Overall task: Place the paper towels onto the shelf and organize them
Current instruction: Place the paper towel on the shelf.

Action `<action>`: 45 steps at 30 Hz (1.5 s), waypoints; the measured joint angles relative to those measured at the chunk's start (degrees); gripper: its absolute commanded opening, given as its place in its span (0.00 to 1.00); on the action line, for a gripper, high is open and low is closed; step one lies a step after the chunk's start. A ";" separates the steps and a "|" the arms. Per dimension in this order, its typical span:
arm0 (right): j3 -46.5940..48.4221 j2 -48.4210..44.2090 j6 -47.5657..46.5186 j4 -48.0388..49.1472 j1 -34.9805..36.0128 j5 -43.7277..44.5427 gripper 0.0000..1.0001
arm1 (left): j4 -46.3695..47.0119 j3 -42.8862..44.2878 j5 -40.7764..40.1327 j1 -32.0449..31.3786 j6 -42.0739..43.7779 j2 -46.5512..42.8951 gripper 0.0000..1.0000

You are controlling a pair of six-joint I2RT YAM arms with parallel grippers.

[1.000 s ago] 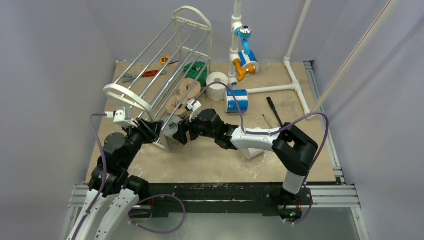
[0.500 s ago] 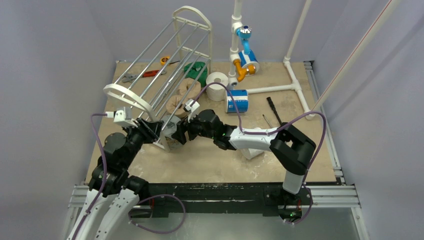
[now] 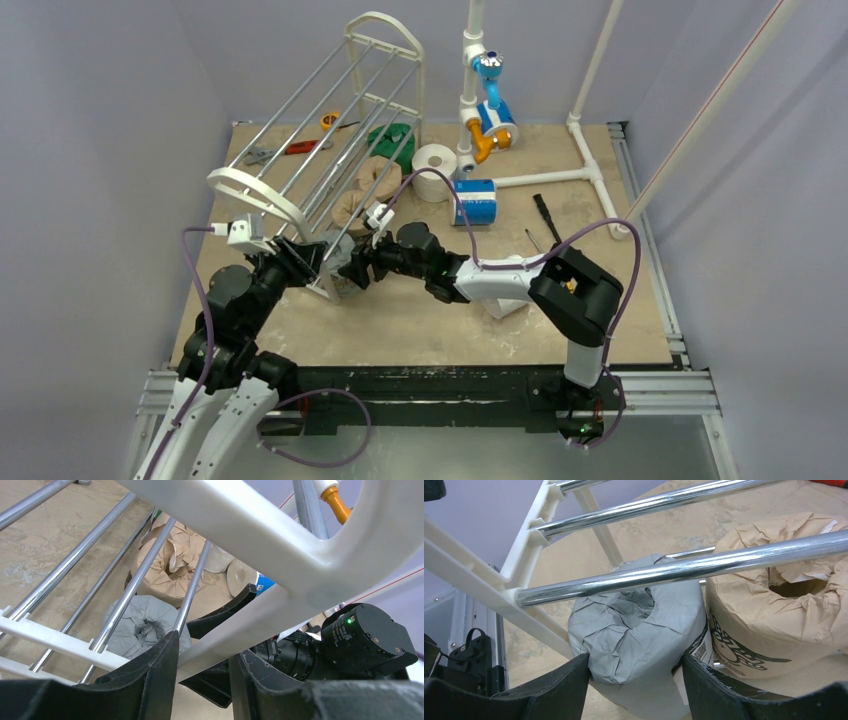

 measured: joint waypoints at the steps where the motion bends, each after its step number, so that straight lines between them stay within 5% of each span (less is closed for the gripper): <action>1: 0.00 0.00 -0.17 0.04 0.09 0.02 0.65 | -0.02 0.00 0.00 0.00 0.00 0.00 0.35; 7: -0.07 -0.04 -0.46 -0.02 0.20 0.15 0.67 | -1.25 0.52 0.04 0.00 0.00 -0.04 0.46; 13: -0.07 -0.07 -0.42 -0.52 0.28 0.26 0.68 | -13.29 1.86 0.04 -0.04 -0.92 -1.68 0.56; 26: -0.07 -1.16 0.72 -3.32 0.33 1.25 0.71 | -30.95 11.87 -9.01 -0.11 -1.27 -7.69 0.55; 39: -1.38 -2.47 5.60 -6.73 0.28 1.51 0.71 | -28.35 -1.79 -8.72 -0.11 -11.82 -8.15 0.53; 45: -2.43 -2.62 6.86 -6.51 -0.22 0.13 0.68 | -23.74 -13.49 -9.77 -0.11 -21.03 -14.91 0.53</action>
